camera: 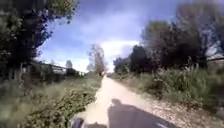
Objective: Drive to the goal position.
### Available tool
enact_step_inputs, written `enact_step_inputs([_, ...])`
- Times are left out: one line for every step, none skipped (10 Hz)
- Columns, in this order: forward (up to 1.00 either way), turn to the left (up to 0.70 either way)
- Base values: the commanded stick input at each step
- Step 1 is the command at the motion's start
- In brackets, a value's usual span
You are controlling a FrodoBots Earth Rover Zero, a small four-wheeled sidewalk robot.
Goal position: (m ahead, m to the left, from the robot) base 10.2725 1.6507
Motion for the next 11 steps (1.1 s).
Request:
enact_step_inputs([1.00,0.00])
enact_step_inputs([1.00,0.00])
enact_step_inputs([1.00,0.00])
enact_step_inputs([1.00,0.00])
enact_step_inputs([1.00,0.00])
enact_step_inputs([1.00,-0.06])
enact_step_inputs([1.00,0.00])
enact_step_inputs([1.00,0.00])
enact_step_inputs([1.00,0.00])
enact_step_inputs([1.00,0.00])
enact_step_inputs([1.00,0.00])
